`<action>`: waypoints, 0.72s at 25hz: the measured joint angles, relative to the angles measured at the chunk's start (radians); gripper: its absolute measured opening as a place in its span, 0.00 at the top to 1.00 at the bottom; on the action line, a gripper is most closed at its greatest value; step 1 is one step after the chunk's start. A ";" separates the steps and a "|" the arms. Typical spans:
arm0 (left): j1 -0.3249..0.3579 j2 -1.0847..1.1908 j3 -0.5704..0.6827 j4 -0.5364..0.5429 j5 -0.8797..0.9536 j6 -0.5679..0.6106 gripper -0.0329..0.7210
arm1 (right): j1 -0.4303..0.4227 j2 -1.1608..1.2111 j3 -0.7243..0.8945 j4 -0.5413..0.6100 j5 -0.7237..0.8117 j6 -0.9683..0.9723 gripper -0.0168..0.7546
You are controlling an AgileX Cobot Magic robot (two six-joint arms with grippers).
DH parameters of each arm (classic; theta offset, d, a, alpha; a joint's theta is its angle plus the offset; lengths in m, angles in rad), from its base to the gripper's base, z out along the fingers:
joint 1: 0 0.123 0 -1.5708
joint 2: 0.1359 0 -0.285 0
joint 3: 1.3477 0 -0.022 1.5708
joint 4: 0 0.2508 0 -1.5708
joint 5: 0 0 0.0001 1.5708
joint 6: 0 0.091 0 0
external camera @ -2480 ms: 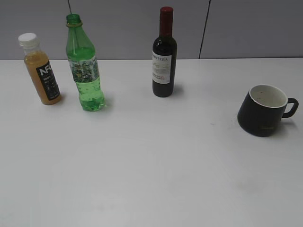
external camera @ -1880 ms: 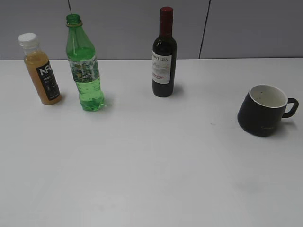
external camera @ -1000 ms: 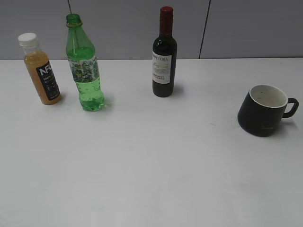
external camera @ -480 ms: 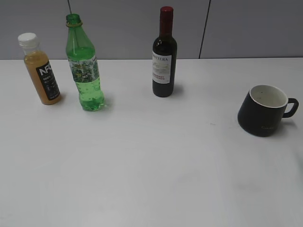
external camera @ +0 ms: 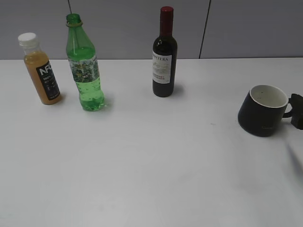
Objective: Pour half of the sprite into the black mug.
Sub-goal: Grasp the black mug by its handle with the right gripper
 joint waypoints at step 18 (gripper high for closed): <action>0.000 0.000 0.000 0.000 0.000 0.000 0.60 | -0.358 0.320 -0.085 -0.432 -0.262 0.177 0.21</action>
